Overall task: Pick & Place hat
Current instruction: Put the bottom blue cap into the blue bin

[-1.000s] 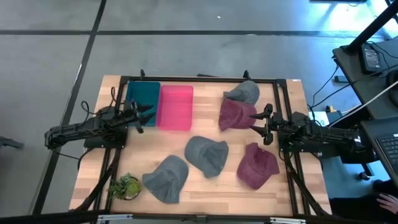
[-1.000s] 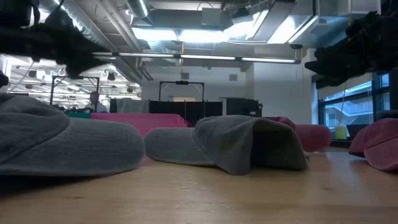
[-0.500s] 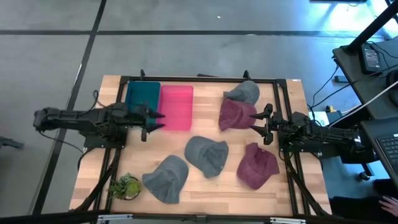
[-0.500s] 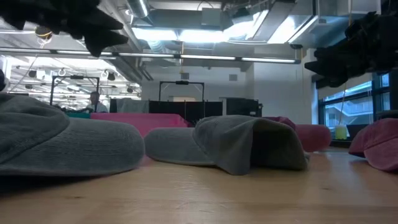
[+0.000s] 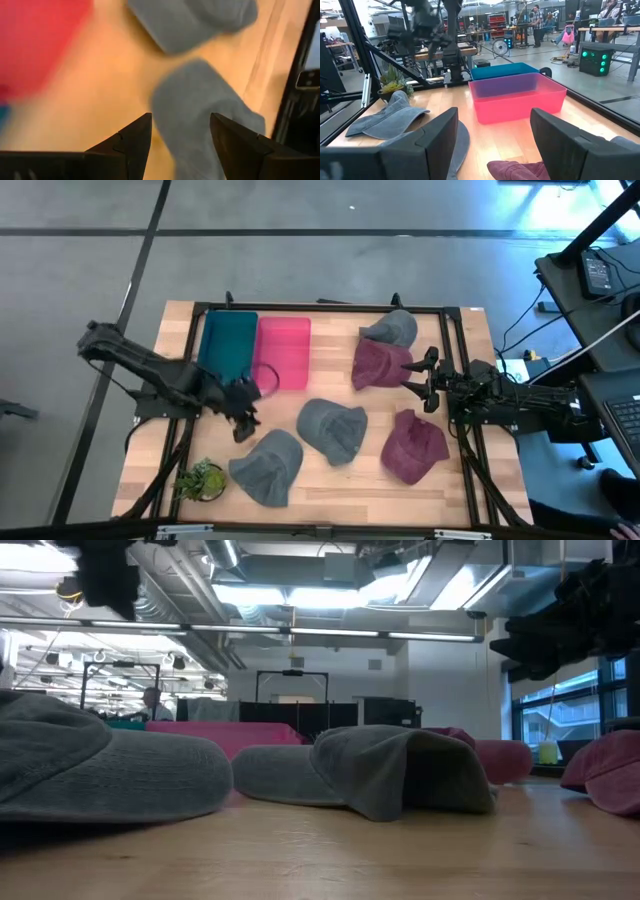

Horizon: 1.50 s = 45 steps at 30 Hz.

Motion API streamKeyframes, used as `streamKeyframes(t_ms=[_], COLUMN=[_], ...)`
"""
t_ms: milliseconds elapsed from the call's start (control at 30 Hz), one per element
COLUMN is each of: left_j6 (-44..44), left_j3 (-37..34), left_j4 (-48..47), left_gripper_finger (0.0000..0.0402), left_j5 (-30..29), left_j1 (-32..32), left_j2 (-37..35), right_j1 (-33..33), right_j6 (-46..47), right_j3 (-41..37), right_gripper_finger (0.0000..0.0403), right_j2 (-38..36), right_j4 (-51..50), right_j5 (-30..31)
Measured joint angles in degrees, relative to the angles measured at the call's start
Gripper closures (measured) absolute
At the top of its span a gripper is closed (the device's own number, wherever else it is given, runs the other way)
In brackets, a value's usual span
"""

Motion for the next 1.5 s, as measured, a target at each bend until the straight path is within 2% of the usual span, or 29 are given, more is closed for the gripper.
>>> streamKeyframes(t_ms=[167,333,500,700,800,933,1067,1267,1400,1500], left_j6=[-12.9,-21.2,-25.7,-27.2,-26.2,-20.2,-14.4,-8.8,-5.2,-0.7], left_j3=[2.5,3.4,3.4,3.0,3.0,3.0,3.0,3.0,4.1,7.5], left_j4=[-0.4,1.1,5.0,4.1,3.0,3.4,3.5,3.4,2.0,-3.6], left_gripper_finger=[0.0206,0.0206,0.0206,0.0206,0.0206,0.0219,0.0269,0.0382,0.0395,0.0396], left_j5=[5.2,10.4,12.6,12.6,12.8,13.0,14.7,19.1,21.0,21.3], left_j1=[-5.9,-8.7,-9.8,-10.1,-9.6,-9.2,-8.4,-6.5,-4.9,-3.7], left_j2=[10.5,18.5,22.2,24.7,26.0,27.4,27.8,27.9,27.9,27.9], right_j1=[0.0,0.0,0.0,0.0,0.0,0.0,0.0,0.0,0.0,0.0], right_j6=[-0.2,-1.9,-3.2,-3.3,-3.3,-3.3,-3.3,-3.3,-3.3,-2.8], right_j3=[0.0,0.0,0.0,0.0,0.0,0.0,0.0,0.0,0.0,0.0], right_gripper_finger=[0.0155,0.0155,0.0155,0.0155,0.0155,0.0155,0.0155,0.0155,0.0155,0.0155], right_j2=[0.0,0.0,0.0,0.0,0.0,0.0,0.0,0.0,0.0,0.0], right_j4=[0.0,0.0,-0.1,-0.1,-0.1,-0.1,-0.1,-0.1,-0.1,0.0], right_j5=[0.0,-0.1,-0.2,-0.2,-0.2,-0.2,0.0,0.0,0.0,0.0])
